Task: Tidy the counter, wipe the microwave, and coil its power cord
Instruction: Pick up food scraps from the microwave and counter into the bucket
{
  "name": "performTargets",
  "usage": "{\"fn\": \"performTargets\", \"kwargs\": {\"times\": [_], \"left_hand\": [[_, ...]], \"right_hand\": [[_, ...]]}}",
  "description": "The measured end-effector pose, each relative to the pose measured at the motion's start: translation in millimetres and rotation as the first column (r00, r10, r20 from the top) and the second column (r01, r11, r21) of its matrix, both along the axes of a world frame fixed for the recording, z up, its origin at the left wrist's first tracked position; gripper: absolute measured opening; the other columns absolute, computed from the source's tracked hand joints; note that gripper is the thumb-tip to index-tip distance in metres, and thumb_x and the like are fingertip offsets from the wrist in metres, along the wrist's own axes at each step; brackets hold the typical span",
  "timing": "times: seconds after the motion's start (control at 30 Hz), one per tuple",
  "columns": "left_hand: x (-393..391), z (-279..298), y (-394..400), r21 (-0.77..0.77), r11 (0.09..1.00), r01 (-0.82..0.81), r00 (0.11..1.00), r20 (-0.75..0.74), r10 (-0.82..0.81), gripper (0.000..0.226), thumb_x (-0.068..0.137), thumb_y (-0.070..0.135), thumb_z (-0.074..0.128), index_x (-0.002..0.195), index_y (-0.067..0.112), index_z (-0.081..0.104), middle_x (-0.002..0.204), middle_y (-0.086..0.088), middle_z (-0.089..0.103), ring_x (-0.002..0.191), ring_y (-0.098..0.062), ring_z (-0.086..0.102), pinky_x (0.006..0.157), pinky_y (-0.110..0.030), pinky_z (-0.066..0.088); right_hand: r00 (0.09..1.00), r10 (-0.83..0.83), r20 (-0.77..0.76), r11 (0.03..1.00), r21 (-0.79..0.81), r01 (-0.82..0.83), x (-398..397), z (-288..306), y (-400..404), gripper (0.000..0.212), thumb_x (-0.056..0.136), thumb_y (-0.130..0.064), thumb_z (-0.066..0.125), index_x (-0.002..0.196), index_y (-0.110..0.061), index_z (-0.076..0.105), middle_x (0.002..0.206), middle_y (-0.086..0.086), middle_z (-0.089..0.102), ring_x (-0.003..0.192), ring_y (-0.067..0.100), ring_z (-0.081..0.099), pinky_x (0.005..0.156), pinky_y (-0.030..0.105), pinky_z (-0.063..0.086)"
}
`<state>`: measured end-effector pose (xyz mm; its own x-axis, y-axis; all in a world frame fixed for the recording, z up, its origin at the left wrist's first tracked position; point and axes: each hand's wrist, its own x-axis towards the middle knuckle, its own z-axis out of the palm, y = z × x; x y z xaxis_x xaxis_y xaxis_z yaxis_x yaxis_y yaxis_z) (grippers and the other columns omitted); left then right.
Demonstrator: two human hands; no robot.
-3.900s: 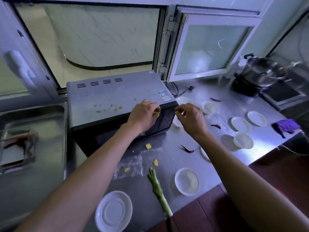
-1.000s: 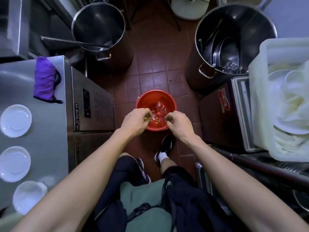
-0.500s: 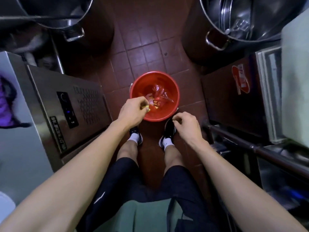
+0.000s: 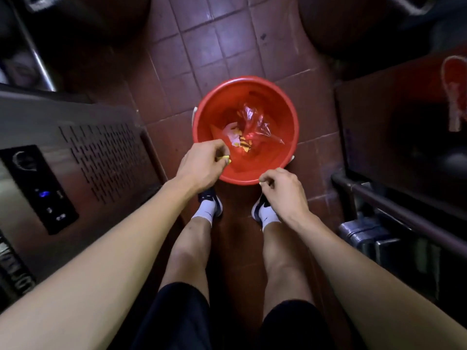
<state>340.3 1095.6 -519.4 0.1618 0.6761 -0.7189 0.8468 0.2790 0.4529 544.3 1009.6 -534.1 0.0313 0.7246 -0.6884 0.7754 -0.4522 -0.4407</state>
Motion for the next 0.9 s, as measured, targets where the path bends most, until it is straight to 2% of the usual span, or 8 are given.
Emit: {"fn": "performTargets", "kwargs": {"times": [0.3,0.4,0.47,0.57,0.67,0.9], "left_hand": [[16.0,-99.1,26.7,0.038,0.999,0.012,1.0,0.014,-0.012,0.004,0.087,0.024,0.066,0.088,0.028,0.065,0.098,0.007,0.07,0.093,-0.022,0.064,0.083,-0.042,0.054],[19.5,-124.0,27.9,0.022,0.999,0.025,1.0,0.005,-0.025,0.005,0.088,0.024,0.068,0.088,0.028,0.065,0.092,0.007,0.067,0.092,-0.024,0.063,0.083,-0.044,0.055],[20.4,-137.4,27.8,0.017,0.999,0.031,1.0,-0.002,-0.031,0.005,0.088,0.025,0.068,0.089,0.029,0.065,0.095,0.005,0.068,0.094,-0.025,0.063,0.084,-0.044,0.054],[22.7,-152.9,28.0,0.01,0.999,0.05,0.999,0.01,-0.05,0.008,0.089,0.025,0.068,0.086,0.031,0.063,0.1,0.003,0.068,0.097,-0.026,0.063,0.086,-0.045,0.054],[24.7,-162.4,29.6,0.004,0.999,0.048,0.999,0.017,-0.048,0.01,0.089,0.024,0.068,0.085,0.031,0.063,0.1,0.004,0.068,0.097,-0.025,0.063,0.086,-0.046,0.054],[30.1,-168.0,35.0,0.017,0.999,0.051,0.999,0.014,-0.052,0.007,0.089,0.024,0.067,0.092,0.03,0.066,0.099,0.005,0.068,0.095,-0.022,0.062,0.083,-0.044,0.054]], "right_hand": [[0.99,-0.14,0.028,0.986,0.095,0.137,1.6,-105.3,45.0,0.016,0.086,-0.014,0.064,0.094,-0.024,0.073,0.094,-0.004,0.066,0.087,0.016,0.062,0.082,0.03,0.049],[0.99,-0.136,0.043,0.986,0.104,0.131,-3.4,-131.9,51.2,0.015,0.086,-0.015,0.065,0.094,-0.024,0.074,0.096,-0.004,0.066,0.091,0.015,0.061,0.08,0.023,0.042],[0.992,-0.116,0.053,0.99,0.086,0.111,-6.9,-146.6,52.0,0.015,0.087,-0.015,0.065,0.095,-0.025,0.073,0.098,-0.004,0.067,0.092,0.015,0.061,0.082,0.024,0.044],[0.993,-0.108,0.043,0.992,0.066,0.105,-10.0,-163.2,51.9,0.015,0.088,-0.015,0.064,0.096,-0.025,0.073,0.099,-0.003,0.067,0.09,0.018,0.064,0.085,0.032,0.052],[0.995,-0.094,0.046,0.995,0.032,0.092,-13.8,-172.6,50.1,0.017,0.087,-0.015,0.064,0.098,-0.025,0.073,0.1,-0.004,0.068,0.089,0.017,0.064,0.082,0.031,0.052],[0.996,-0.081,0.04,0.996,-0.041,0.083,-13.2,-172.8,44.4,0.02,0.089,-0.018,0.062,0.105,-0.025,0.072,0.108,-0.004,0.069,0.094,0.018,0.064,0.088,0.032,0.053]]}}
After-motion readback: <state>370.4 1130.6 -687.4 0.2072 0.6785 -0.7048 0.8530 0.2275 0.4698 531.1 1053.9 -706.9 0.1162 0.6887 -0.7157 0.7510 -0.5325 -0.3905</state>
